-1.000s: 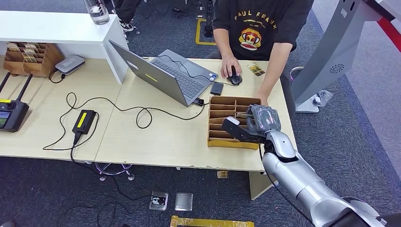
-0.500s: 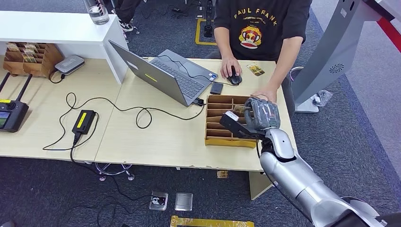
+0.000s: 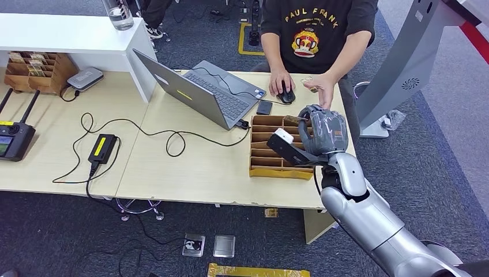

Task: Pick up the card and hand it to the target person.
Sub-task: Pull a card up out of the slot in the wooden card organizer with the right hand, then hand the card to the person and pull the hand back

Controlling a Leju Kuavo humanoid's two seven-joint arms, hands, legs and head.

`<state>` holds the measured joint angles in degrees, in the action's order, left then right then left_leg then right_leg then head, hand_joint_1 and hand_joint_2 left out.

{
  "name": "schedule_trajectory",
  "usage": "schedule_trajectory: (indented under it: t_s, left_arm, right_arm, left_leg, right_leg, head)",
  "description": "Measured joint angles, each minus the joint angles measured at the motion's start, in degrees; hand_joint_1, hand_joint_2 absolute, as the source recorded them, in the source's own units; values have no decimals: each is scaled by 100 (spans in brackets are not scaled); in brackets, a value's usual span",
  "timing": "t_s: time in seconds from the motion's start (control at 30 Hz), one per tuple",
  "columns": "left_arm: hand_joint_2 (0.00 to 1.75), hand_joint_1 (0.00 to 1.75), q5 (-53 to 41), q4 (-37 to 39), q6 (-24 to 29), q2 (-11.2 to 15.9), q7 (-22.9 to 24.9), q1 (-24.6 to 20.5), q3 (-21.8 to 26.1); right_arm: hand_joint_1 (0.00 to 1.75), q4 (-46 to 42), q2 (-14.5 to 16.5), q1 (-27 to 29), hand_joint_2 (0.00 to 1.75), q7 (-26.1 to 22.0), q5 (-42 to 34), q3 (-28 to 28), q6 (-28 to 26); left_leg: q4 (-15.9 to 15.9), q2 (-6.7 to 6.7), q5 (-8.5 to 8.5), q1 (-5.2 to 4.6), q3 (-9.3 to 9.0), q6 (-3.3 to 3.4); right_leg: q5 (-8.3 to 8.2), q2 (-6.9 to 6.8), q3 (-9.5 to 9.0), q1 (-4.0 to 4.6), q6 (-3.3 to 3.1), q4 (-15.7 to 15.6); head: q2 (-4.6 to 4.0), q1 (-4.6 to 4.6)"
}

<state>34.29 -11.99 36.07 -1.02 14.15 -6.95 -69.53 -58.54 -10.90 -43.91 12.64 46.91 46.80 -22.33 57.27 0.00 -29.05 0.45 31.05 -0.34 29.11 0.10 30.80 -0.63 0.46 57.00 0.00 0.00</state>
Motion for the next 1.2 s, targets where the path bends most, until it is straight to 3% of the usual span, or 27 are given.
schedule_trajectory:
  t_s: [0.2, 0.33, 0.8, 0.83, 0.93, 0.97, 1.2]
  left_arm:
    - [0, 0, -85, 2, -44, -6, -5, -24, -136]
    - [0, 0, -158, 12, -61, -26, 38, -56, -236]
    - [0, 0, -243, 24, -40, -65, 94, -108, -349]
    - [0, 0, -255, 27, -46, -65, 105, -111, -366]
    - [0, 0, -314, 27, -49, -67, 131, -124, -441]
    - [0, 0, -321, 24, -40, -68, 131, -128, -452]
    - [0, 0, -258, 16, 38, -62, 99, -103, -388]
  right_arm:
    - [175, 1791, 632, -818, 175, -300, -12, 229, -25]
    - [174, 2459, 884, -1089, 175, -349, -26, 284, -85]
    - [170, 3142, 1064, -1334, 175, -343, -39, 321, -265]
    - [159, 3157, 1069, -1333, 175, -365, -38, 325, -308]
    - [38, 3146, 1068, -1304, 175, -409, 6, 349, -550]
    - [5, 3104, 1056, -1285, 175, -429, 1, 339, -643]
    - [0, 2217, 762, -973, 175, -700, -435, 77, -802]
  left_leg:
    - [-2, 18, 1, -1, -4, -1]
    - [-6, 18, 2, 0, -8, 0]
    - [-5, -2, 3, 0, -2, 0]
    - [-5, -4, 3, 0, -2, 0]
    - [-4, -7, 2, 1, -1, 0]
    - [-1, -8, 0, 1, 0, 1]
    - [-4, -14, 2, 1, 0, 2]
  right_leg:
    - [-6, 18, 2, -1, -1, 2]
    - [-7, 18, -4, 1, -1, -1]
    - [-2, -2, -7, 0, -1, -2]
    - [-2, -4, -6, 1, -1, -2]
    - [0, -7, -6, 1, 0, -1]
    - [2, -8, -5, 1, 1, 1]
    - [1, -14, -8, 1, 1, -4]
  head:
    - [0, 0]
    - [0, 0]
    - [0, 0]
    - [0, 0]
    - [0, 0]
    - [0, 0]
    - [0, 0]
